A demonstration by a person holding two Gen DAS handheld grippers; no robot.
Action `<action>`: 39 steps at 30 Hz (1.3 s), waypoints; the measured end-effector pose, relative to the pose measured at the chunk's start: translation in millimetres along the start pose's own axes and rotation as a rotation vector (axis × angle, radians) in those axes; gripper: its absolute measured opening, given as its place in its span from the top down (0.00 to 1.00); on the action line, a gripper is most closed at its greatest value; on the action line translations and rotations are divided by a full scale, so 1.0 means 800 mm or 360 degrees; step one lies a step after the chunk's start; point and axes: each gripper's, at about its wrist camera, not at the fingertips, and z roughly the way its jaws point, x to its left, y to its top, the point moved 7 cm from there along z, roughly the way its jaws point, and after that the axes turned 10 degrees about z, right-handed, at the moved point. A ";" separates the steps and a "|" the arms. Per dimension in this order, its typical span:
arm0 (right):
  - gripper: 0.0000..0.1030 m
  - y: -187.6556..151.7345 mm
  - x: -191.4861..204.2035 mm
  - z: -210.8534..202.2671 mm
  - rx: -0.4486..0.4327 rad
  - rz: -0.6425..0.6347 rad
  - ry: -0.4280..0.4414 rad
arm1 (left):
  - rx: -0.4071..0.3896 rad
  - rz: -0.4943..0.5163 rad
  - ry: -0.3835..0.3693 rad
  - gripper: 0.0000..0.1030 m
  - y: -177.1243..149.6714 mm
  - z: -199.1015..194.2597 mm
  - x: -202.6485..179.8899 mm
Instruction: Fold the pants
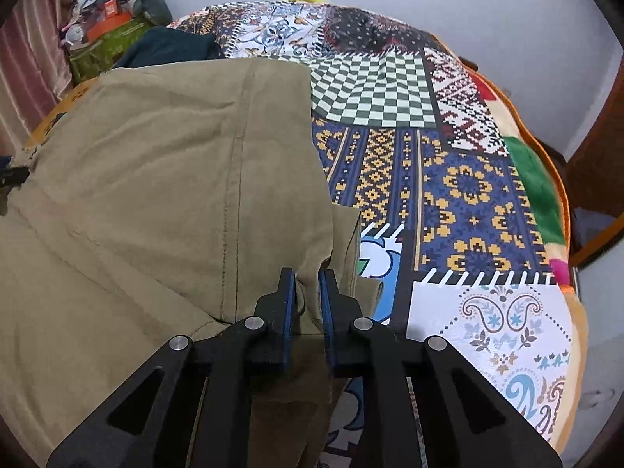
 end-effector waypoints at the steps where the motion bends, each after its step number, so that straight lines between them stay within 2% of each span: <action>1: 0.89 0.000 0.000 0.000 0.0014 0.0007 0.0006 | -0.0005 0.0005 -0.0010 0.52 0.000 -0.002 0.000; 5: 0.87 0.004 -0.002 -0.008 0.0064 0.0052 0.0049 | 0.0017 -0.0036 -0.0105 0.51 0.000 -0.014 0.002; 10: 0.77 0.011 -0.005 -0.037 0.0058 0.0059 0.0058 | -0.0043 -0.0030 -0.0025 0.44 0.004 -0.045 0.021; 13: 0.69 0.022 -0.003 -0.062 -0.0003 0.0082 0.0101 | -0.0101 -0.0105 -0.0011 0.36 0.011 -0.059 0.044; 15: 0.62 0.034 0.000 -0.080 -0.0069 0.0087 0.0127 | -0.0111 -0.0136 0.0011 0.35 0.015 -0.060 0.059; 19: 0.51 0.067 0.008 -0.106 -0.0205 0.0105 0.0186 | -0.0056 -0.0208 -0.0001 0.35 0.026 -0.035 0.082; 21: 0.49 0.087 0.013 -0.108 -0.0248 0.0115 0.0217 | -0.0009 -0.0248 -0.0021 0.35 0.027 -0.018 0.088; 27: 0.48 0.132 0.022 -0.068 -0.0240 0.0106 0.0222 | 0.0129 -0.0339 -0.0176 0.35 0.025 0.042 0.080; 33: 0.48 0.156 0.025 0.006 -0.0114 0.0107 0.0228 | 0.0164 -0.0282 -0.0208 0.35 0.030 0.071 0.066; 35: 0.48 0.168 0.027 0.032 -0.0075 0.0098 0.0232 | 0.0161 -0.0267 -0.0233 0.40 0.032 0.078 0.063; 37: 0.48 0.180 0.027 0.055 -0.0045 0.0099 0.0255 | 0.0159 -0.0286 -0.0314 0.56 0.034 0.084 0.056; 39: 0.48 0.190 0.026 0.073 -0.0029 0.0107 0.0262 | 0.0161 -0.0313 -0.0368 0.68 0.036 0.091 0.051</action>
